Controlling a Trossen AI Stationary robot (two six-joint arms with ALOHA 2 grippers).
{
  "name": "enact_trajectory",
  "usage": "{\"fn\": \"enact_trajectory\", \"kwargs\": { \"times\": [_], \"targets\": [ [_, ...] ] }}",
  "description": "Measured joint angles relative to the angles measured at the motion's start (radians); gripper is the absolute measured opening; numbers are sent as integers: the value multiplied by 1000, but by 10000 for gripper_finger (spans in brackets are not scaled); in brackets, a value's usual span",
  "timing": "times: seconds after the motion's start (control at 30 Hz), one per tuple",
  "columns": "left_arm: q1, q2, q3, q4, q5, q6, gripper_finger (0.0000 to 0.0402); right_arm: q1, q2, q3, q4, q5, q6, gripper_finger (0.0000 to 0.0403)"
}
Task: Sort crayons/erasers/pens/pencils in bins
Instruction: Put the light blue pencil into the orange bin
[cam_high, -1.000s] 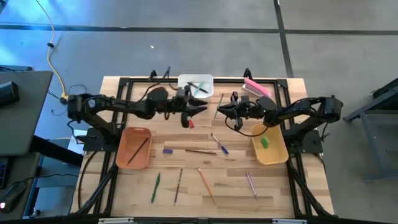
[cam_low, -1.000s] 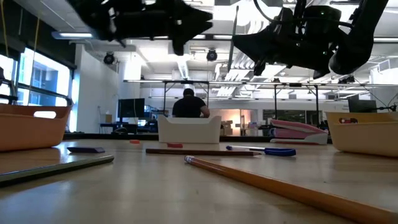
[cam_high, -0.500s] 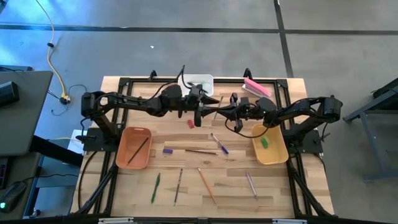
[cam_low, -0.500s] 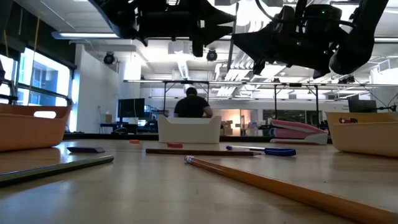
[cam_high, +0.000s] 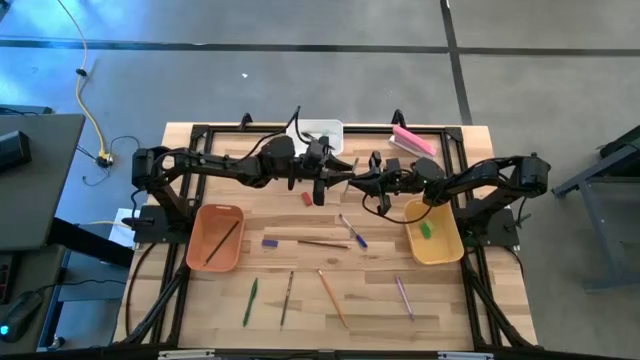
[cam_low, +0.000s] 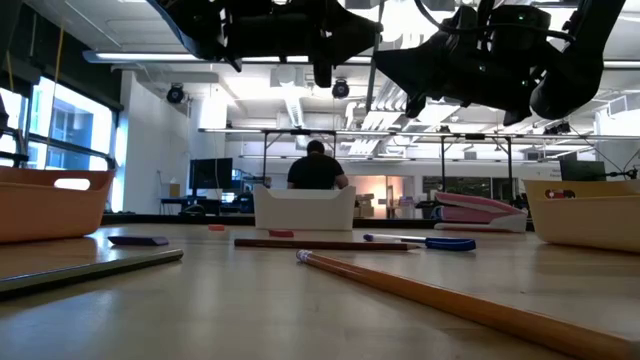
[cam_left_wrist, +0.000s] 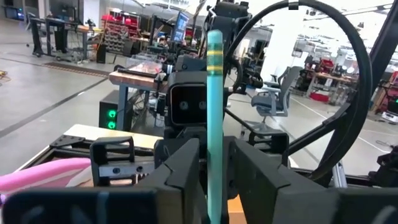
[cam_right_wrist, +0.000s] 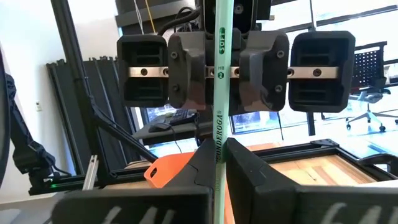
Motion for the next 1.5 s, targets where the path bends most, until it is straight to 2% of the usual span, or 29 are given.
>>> {"fn": "enact_trajectory", "kwargs": {
  "times": [0.23, 0.37, 0.53, 0.73, 0.93, 1.0, 1.1, 1.27, 1.4, 1.5],
  "targets": [
    [0, 0, 0, -2, 8, 10, 34, 0, 0, 0, 0, 0, 2, 6],
    [0, 0, -1, -3, 8, 10, 9, 0, 0, 0, -7, 0, 7, 25],
    [8, -10, -1, -17, 8, 15, 5, 0, 1, 1, -62, 0, 2, 81],
    [18, -58, -1, -108, -18, 51, 4, 0, 1, 1, -96, 25, 0, 158],
    [22, -153, -1, -309, -51, 78, 4, -2, 1, 1, -118, 28, -66, 195],
    [22, -197, -1, -394, -80, 79, 4, -2, 1, 1, -130, 28, -82, 192],
    [20, -265, -1, -555, -99, 62, 4, -3, 1, 1, -146, 28, -104, 166],
    [0, -384, -1, -868, -166, -50, 3, -3, 0, 1, -204, 55, -153, 81],
    [-47, -479, -1, -1176, -284, -166, 3, -10, 0, 1, -262, 84, -183, 12],
    [-93, -525, -1, -1385, -354, -276, 3, -21, 0, 1, -286, 84, -177, 14]
  ]
}}
